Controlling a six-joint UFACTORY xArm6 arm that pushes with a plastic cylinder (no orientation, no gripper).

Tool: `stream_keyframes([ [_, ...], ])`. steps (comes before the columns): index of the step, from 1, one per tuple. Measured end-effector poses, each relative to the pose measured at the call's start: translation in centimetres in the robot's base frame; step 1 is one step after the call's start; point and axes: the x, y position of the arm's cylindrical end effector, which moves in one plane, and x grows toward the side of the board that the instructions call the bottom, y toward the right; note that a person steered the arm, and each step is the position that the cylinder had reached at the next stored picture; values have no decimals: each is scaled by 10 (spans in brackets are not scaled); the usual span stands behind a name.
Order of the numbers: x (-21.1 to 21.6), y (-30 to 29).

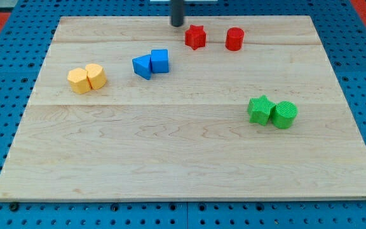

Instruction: Push the red star closer to the red circle

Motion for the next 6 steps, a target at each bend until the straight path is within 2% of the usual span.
stream_keyframes([
  [1,19,2],
  [3,53,70],
  [4,60,74],
  [5,86,83],
  [6,91,113],
])
